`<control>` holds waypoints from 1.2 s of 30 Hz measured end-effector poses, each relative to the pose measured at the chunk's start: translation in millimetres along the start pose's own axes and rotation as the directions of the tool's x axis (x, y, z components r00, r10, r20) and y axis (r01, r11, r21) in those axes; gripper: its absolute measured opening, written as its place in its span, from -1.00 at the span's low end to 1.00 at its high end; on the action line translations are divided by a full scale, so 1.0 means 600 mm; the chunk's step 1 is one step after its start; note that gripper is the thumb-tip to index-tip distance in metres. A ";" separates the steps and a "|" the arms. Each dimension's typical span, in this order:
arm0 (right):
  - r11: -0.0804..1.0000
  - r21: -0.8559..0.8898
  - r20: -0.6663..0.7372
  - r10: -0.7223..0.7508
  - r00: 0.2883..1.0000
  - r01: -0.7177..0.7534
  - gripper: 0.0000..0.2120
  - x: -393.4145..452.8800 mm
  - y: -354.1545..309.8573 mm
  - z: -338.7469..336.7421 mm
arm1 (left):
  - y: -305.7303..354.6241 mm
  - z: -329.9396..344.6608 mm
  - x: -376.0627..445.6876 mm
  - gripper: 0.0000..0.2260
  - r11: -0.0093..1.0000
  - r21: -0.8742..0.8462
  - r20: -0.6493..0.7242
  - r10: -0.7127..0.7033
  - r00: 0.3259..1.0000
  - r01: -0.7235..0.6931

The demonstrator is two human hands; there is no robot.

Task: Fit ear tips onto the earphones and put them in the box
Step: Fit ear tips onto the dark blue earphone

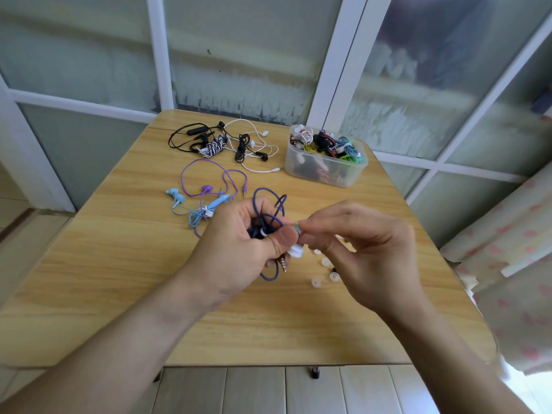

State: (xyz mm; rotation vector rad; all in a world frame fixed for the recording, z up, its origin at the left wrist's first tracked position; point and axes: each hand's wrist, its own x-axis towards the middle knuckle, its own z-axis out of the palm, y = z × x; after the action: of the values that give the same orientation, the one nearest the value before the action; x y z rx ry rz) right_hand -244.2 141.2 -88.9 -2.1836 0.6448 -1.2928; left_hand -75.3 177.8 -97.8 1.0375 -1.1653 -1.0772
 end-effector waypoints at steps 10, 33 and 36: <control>0.952 0.164 -0.006 0.262 0.965 -0.258 -0.89 0.002 -0.011 -0.008 | 0.000 0.013 -0.001 -0.89 0.990 -0.094 0.010 -0.107 0.994 0.108; 0.779 0.392 0.085 0.498 0.863 -0.489 -0.81 0.000 -0.010 -0.005 | -0.002 0.000 0.001 -0.87 0.947 0.280 -0.069 0.181 0.981 -0.155; 0.801 0.377 0.068 0.476 0.877 -0.465 -0.87 -0.001 -0.005 -0.006 | -0.001 0.001 0.001 -0.86 0.938 0.302 -0.067 0.200 0.977 -0.171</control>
State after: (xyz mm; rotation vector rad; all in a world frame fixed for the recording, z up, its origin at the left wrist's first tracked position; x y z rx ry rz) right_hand -247.0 143.3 -86.0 -1.5550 0.8077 -1.0733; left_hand -75.9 177.2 -98.5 1.1689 -1.3428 -0.7093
